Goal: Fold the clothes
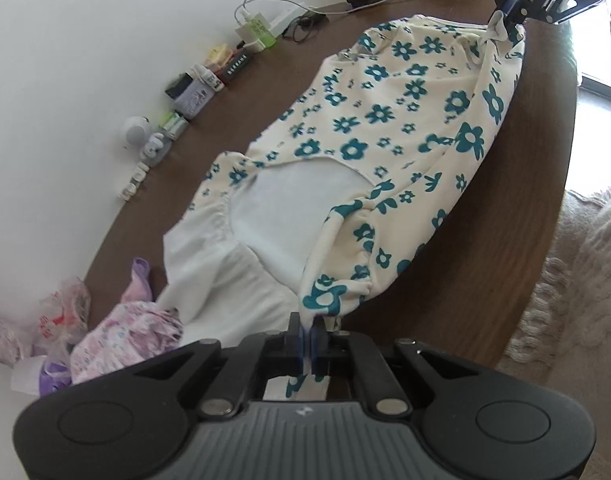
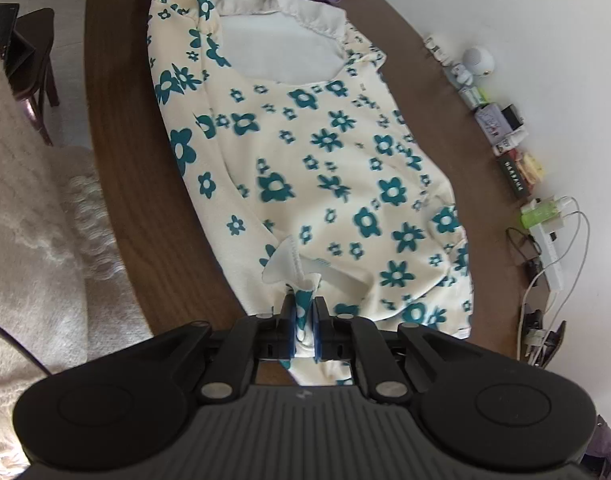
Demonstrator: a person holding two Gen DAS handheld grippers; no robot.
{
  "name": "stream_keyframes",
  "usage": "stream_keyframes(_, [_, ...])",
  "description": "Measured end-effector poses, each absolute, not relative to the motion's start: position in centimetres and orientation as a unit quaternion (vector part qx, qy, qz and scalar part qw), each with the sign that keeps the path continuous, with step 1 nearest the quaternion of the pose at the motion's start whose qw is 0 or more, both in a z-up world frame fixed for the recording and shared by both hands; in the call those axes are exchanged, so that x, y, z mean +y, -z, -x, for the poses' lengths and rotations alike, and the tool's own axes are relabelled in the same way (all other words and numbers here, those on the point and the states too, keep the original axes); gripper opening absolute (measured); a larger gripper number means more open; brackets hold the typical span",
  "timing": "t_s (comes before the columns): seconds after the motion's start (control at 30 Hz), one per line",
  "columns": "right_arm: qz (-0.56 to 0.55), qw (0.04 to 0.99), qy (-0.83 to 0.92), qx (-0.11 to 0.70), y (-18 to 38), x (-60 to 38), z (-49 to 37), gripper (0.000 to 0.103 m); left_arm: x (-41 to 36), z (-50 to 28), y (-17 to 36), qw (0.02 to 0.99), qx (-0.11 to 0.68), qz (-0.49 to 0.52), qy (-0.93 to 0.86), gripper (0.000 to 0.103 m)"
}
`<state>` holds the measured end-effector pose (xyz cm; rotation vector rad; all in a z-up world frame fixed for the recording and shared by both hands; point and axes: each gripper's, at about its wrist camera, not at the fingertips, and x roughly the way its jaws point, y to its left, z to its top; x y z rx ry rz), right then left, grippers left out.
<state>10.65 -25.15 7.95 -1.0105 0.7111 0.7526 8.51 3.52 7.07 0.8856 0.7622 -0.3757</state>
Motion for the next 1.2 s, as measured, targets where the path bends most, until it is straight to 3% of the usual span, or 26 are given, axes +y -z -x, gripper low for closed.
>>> stream_keyframes(0.17, [0.463,0.761,-0.328,0.315,-9.5,-24.6,-15.3,0.006,2.3,-15.2,-8.8,0.812,0.324,-0.456,0.166,0.003])
stream_keyframes(0.47, [0.455,0.751,-0.292,0.379,-5.5,-24.2,-22.0,0.006,1.6,-24.9,-4.0,0.778,0.388,-0.454,0.194,0.012])
stream_keyframes(0.83, [0.436,0.757,-0.291,0.389,-4.6,-24.3,-22.8,0.007,3.6,-24.9,-3.7,0.801,0.41,-0.388,0.2,0.014])
stream_keyframes(0.93, [0.433,0.763,-0.287,0.385,-4.9,-24.4,-22.5,0.007,3.9,-24.0,-4.7,0.81,0.403,-0.376,0.199,0.001])
stream_keyframes(1.2, [0.431,0.784,-0.284,0.344,-8.3,-25.2,-19.1,0.007,4.9,-17.1,-9.1,0.843,0.357,-0.35,0.198,0.0])
